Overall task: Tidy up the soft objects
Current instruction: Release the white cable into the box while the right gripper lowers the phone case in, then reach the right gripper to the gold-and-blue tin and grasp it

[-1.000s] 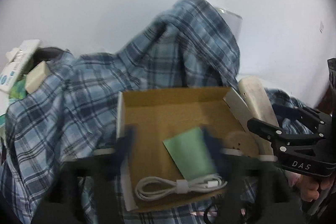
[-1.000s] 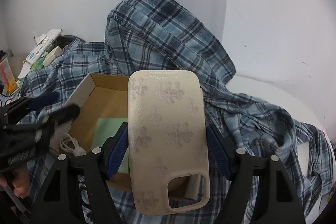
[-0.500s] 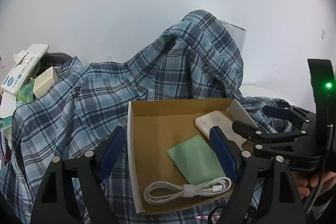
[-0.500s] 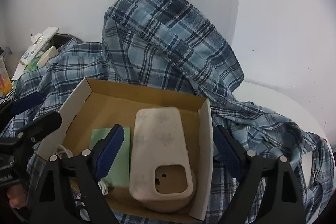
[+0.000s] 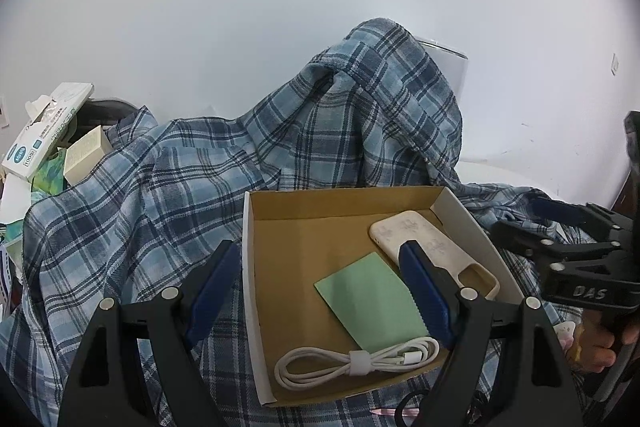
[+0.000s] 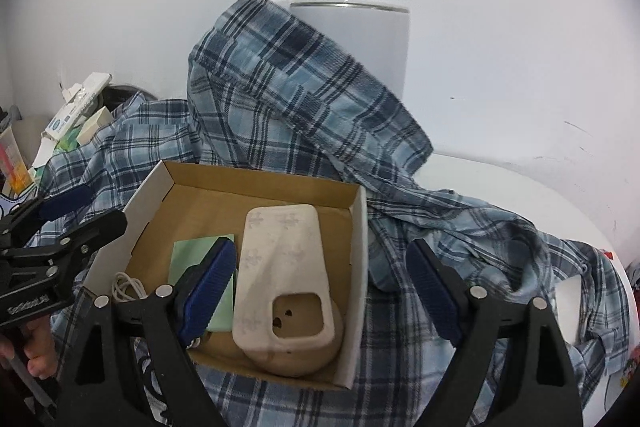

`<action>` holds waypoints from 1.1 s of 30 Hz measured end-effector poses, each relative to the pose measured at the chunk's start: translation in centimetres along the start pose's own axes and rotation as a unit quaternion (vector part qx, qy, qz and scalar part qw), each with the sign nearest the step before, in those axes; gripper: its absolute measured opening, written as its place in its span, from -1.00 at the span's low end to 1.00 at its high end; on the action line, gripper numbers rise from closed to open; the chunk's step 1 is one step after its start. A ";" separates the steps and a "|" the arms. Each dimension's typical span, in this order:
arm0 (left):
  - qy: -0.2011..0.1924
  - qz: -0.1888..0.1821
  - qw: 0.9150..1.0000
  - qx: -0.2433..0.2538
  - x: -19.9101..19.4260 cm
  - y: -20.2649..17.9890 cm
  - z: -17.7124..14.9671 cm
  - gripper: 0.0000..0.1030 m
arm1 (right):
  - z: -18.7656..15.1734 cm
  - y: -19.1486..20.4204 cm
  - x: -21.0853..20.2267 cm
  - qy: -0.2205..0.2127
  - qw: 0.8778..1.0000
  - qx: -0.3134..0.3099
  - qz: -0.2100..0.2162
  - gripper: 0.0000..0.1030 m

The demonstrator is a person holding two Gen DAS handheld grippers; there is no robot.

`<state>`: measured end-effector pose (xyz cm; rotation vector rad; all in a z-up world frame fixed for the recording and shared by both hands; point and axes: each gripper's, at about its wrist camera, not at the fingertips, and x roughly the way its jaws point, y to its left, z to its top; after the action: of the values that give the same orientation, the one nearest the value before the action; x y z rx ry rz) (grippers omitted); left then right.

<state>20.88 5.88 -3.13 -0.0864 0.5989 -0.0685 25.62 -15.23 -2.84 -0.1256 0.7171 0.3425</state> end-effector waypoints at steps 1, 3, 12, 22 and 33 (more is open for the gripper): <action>0.001 0.000 1.000 0.000 0.0 0.0 0.0 0.62 | -0.2 -0.4 -0.4 -0.001 1.000 0.004 0.000 0.67; 0.001 0.001 1.000 0.000 0.0 -0.1 0.0 0.62 | -0.7 -1.1 -1.3 0.000 1.000 0.011 0.001 0.67; -0.022 -0.001 1.000 -0.011 -3.1 -1.2 1.0 0.62 | -3.2 -5.3 -6.1 0.001 0.999 0.045 -0.014 0.67; -0.042 -0.039 0.998 0.008 -11.3 -5.8 1.2 0.62 | -6.5 -7.9 -11.3 -0.017 0.998 0.055 -0.034 0.67; -0.010 -0.070 0.996 0.062 -12.4 -10.8 -4.8 0.62 | -11.7 -10.9 -14.4 -0.017 0.996 0.076 -0.053 0.67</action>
<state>7.56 -4.02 0.96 -0.0092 0.5665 -0.2396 12.07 -31.96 -2.10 -0.0138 0.6970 0.1872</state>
